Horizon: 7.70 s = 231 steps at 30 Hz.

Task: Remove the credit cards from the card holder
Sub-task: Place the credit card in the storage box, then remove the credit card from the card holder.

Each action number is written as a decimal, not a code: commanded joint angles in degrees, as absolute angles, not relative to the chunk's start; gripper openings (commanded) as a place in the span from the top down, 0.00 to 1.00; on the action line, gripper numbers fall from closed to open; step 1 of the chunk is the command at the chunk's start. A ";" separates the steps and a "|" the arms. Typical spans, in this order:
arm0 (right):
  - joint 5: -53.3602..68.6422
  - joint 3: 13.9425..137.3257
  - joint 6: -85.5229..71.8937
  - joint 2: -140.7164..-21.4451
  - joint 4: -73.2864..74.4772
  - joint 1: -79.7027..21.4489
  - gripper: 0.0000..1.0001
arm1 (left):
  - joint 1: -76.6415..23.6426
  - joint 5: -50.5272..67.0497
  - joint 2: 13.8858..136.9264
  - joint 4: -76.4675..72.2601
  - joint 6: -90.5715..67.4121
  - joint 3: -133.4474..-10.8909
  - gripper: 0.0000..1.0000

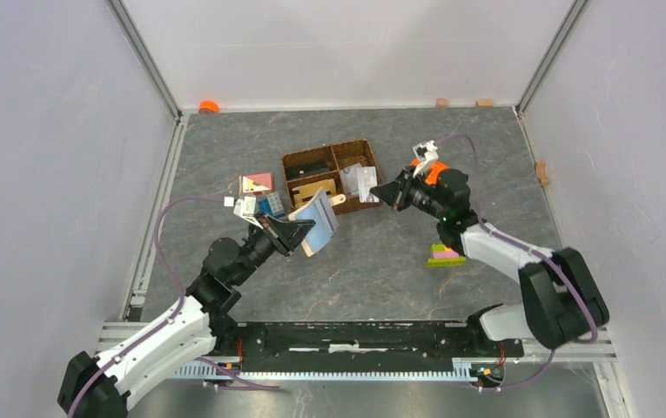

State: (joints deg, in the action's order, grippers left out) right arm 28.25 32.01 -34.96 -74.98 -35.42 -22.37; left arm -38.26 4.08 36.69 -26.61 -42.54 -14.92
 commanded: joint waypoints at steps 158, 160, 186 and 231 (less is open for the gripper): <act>40.21 11.33 -59.14 -66.31 -87.02 -30.39 0.52 | -39.20 21.92 46.13 -60.91 -48.06 -11.34 0.98; 40.28 11.47 -58.91 -66.62 -86.56 -30.49 0.54 | -39.20 22.77 46.61 -62.37 -48.46 -11.34 0.98; 39.55 12.83 -54.30 -67.07 -76.18 -28.79 1.00 | -39.17 -4.17 36.44 -25.57 -43.23 -14.80 0.71; 39.02 13.59 -49.21 -65.20 -70.94 -30.76 1.00 | -40.87 26.66 64.35 -63.92 -52.10 -16.74 0.64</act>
